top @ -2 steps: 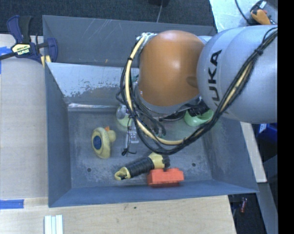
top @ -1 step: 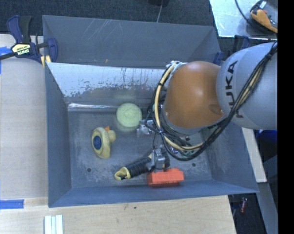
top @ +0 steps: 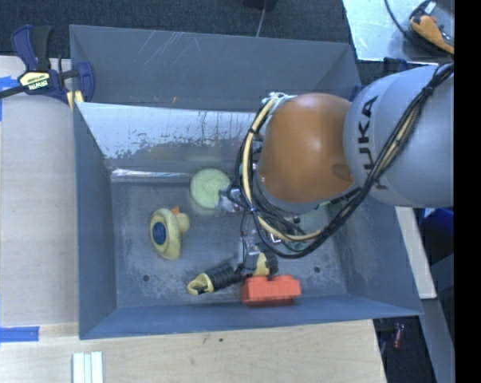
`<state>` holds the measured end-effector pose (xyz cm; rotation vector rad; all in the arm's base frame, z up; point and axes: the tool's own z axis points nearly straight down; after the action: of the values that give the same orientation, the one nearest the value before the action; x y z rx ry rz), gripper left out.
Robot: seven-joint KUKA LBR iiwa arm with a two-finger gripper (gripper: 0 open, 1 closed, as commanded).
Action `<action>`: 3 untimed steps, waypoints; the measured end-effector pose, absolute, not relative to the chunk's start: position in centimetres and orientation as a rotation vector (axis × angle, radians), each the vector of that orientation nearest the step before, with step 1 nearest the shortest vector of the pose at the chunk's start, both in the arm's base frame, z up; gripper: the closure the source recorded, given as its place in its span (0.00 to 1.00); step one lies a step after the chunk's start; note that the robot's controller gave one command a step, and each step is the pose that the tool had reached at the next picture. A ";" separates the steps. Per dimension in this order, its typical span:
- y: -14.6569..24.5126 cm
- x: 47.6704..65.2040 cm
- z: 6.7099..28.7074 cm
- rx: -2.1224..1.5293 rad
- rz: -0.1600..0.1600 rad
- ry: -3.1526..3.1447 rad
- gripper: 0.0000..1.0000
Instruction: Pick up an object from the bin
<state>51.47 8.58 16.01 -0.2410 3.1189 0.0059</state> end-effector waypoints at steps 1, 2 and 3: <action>7.7 49.2 10.1 -0.392 0.001 3.110 0.00; 7.4 48.9 7.0 -0.188 0.006 3.117 0.00; 7.0 51.5 7.1 -0.098 0.004 3.128 1.00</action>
Offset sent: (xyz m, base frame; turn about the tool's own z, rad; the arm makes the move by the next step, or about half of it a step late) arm -0.0266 -0.0114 -0.0901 0.0335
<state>51.51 7.05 7.07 -0.0976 3.1280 0.0041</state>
